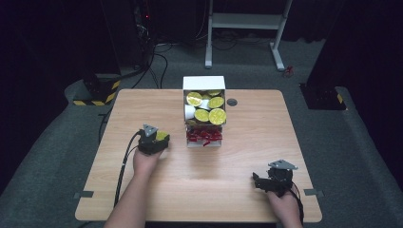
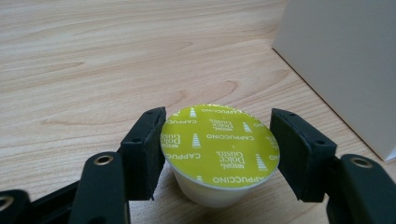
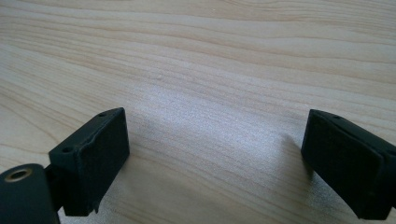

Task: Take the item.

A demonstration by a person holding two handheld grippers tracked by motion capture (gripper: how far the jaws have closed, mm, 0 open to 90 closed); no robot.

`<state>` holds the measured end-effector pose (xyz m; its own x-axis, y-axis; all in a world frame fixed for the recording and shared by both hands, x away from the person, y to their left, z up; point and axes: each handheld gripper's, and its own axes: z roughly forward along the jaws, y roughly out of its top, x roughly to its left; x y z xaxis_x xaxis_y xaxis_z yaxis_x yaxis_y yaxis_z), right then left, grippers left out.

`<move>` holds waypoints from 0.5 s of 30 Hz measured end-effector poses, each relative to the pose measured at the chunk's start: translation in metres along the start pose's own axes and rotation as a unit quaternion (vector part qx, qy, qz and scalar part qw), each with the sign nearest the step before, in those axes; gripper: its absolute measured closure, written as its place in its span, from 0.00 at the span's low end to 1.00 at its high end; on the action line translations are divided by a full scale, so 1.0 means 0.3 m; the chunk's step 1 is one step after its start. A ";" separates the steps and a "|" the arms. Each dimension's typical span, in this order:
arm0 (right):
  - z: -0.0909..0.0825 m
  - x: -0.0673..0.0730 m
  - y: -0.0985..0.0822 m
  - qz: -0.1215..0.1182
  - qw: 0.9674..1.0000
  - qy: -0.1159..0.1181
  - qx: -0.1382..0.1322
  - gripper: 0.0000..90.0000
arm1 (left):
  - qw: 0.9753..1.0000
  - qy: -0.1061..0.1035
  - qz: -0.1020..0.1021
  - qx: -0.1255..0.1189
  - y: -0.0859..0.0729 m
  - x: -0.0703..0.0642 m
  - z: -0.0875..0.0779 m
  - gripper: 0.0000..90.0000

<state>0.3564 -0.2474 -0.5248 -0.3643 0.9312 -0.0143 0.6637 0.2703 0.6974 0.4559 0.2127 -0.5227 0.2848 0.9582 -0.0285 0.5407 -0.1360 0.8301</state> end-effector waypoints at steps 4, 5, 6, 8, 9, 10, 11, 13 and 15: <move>0.000 0.000 0.000 0.000 1.000 0.000 0.000 0.08 | 1.000 0.001 -0.004 0.004 0.000 0.003 0.001 0.42; 0.000 0.000 0.000 0.000 1.000 0.000 0.000 0.08 | 1.000 0.000 -0.007 0.004 0.000 0.003 0.001 0.42; 0.000 0.000 0.000 0.000 1.000 0.000 0.000 0.08 | 1.000 -0.001 -0.006 0.006 0.000 0.004 0.000 0.42; 0.000 0.000 0.000 0.000 1.000 0.000 0.000 0.08 | 1.000 0.001 -0.005 0.005 0.000 0.002 0.000 0.42; 0.000 0.000 0.000 0.000 1.000 0.000 0.000 0.08 | 1.000 0.001 -0.005 0.005 0.000 0.002 0.000 0.42; 0.000 0.000 0.000 0.000 1.000 0.000 0.000 0.08 | 1.000 -0.001 -0.007 0.005 0.001 0.005 0.001 0.42; 0.000 0.000 0.000 0.000 1.000 0.000 0.000 0.08 | 1.000 -0.001 -0.007 0.005 0.001 0.005 0.001 0.42; 0.000 0.001 0.000 0.000 1.000 0.000 0.000 0.08 | 1.000 -0.001 -0.011 0.007 0.001 0.008 0.001 0.41; 0.000 0.000 0.000 0.000 1.000 0.000 0.000 0.08 | 1.000 -0.001 -0.021 0.009 0.001 0.011 0.002 0.37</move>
<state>0.3563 -0.2474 -0.5248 -0.3648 0.9310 -0.0141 0.6638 0.2707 0.6973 0.4576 0.2158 -0.5227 0.2631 0.9627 -0.0635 0.5661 -0.1008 0.8181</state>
